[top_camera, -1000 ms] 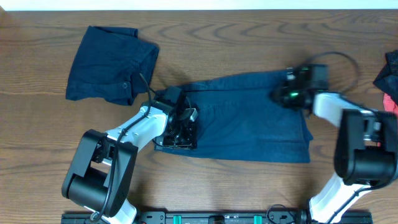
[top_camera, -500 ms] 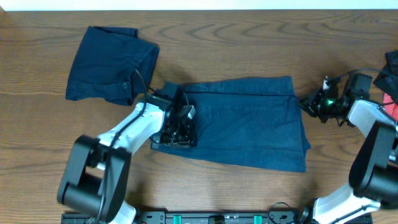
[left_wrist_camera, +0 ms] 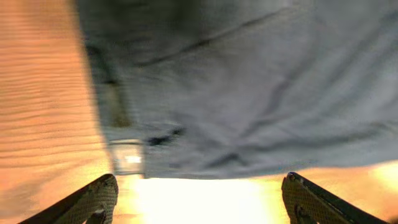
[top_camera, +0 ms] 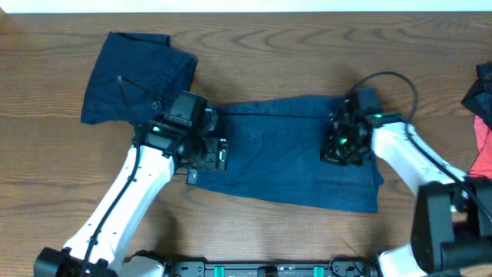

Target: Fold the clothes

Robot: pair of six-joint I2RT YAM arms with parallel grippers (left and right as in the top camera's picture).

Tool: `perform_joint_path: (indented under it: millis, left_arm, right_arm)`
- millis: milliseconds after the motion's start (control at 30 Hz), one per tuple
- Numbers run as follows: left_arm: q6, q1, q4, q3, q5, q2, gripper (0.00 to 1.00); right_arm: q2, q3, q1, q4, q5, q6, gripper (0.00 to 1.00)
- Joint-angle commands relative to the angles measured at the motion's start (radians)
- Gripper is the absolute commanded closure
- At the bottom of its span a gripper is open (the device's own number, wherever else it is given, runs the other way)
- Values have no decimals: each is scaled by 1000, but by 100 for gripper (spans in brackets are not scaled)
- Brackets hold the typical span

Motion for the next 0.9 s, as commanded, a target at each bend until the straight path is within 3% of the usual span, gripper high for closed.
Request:
perform_joint_path:
  millis: [0,267,367,500,700,800,867]
  left_arm:
    - [2,95,-2,-31,-17,51,13]
    - [46,274,67,-73,112,227,9]
    - [56,283,108,-87,119,303,7]
    - [112,283,195,-88,307,414,6]
    - [112,282,265,-88,404,525,7]
    - [111,277,303,-88,459,557,14]
    - [111,270,311,-88,462,564,25]
  right_arm:
    - [88,-4,18,-2,154,32,99]
    - [225,-4,-47,14,169,53,99]
    - [227,-3,-51,22,168,53,99]
    - [227,-3,-51,25,169,53,99]
    - [227,-3,-50,25,168,53,99]
    - [227,-3,-50,29,167,53,99]
    - [227,-3,-50,33,159,53,99]
